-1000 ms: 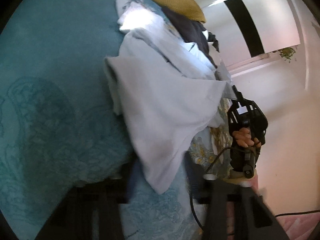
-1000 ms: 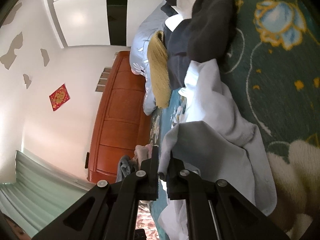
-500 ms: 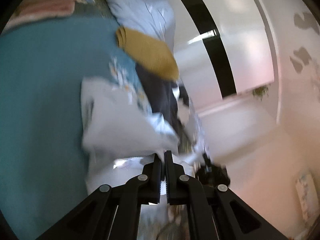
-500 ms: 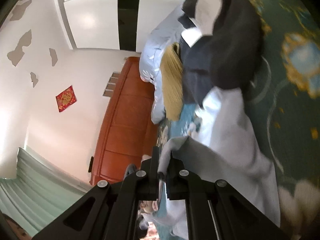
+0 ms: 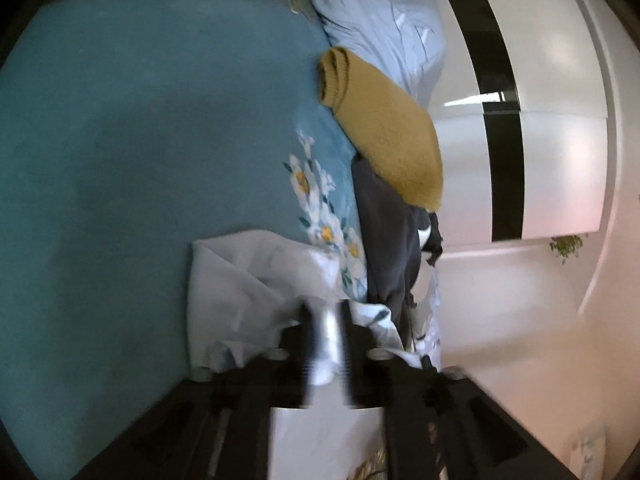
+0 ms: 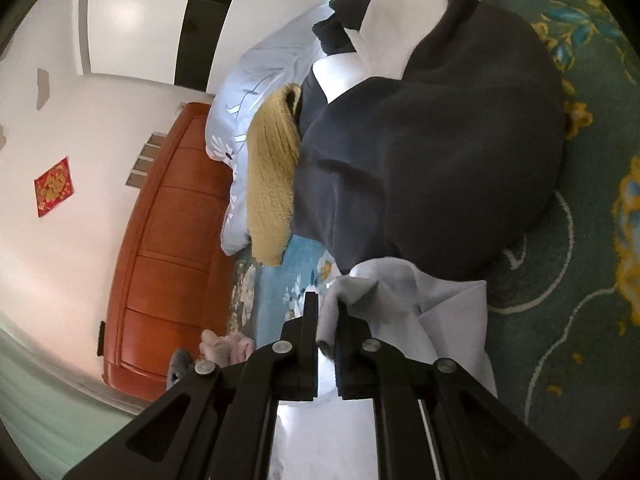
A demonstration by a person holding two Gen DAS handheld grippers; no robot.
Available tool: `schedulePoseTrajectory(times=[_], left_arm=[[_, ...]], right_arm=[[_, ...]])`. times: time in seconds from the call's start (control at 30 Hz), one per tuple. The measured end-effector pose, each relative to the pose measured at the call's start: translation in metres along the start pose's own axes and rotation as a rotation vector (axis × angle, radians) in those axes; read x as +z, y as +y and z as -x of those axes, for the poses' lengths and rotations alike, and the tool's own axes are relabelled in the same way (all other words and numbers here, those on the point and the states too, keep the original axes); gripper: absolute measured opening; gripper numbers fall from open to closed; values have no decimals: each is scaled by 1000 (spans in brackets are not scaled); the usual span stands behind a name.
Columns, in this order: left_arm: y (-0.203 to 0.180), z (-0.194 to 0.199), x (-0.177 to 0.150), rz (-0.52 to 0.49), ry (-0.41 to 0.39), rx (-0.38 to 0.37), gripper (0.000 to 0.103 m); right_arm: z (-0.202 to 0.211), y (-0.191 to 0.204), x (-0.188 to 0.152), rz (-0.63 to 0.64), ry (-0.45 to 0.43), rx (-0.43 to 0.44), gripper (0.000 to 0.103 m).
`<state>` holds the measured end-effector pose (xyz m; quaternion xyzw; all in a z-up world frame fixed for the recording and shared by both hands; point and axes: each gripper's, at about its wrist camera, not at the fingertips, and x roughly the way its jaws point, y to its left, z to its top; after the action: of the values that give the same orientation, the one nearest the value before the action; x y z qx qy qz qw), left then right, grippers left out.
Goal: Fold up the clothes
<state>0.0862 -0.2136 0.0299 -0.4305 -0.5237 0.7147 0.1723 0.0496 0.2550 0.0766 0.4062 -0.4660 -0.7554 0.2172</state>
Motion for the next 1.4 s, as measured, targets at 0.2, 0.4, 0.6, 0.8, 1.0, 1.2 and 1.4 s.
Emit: schedulePoseTrajectory(times=[0.2,0.4,0.6,0.8,1.0,1.2,1.4], left_arm=[[-7,50,-41,-53,-30,-32,65],[24,90,-111,-39,24,36,65],[52,94,-149,26,131,74,65],[51,87,-152,60,71,65,64],[47,81,-152,90,-5,59,61],[53,81,-150,151,-70,43,31],[64,102,-146,179,-119,80,9]], right_arm=[[33,0,-9,37,-29,14,51],[100,-21,-52,51,-25,-30,51],[150,-62,-105,-44,10,-84,51],[145,-81,-128,-109,59,-83,49],[131,-82,-129,-135,47,-76,42],[121,-87,-126,-178,17,-55,27],[109,-86,-124,-205,3,-52,9]])
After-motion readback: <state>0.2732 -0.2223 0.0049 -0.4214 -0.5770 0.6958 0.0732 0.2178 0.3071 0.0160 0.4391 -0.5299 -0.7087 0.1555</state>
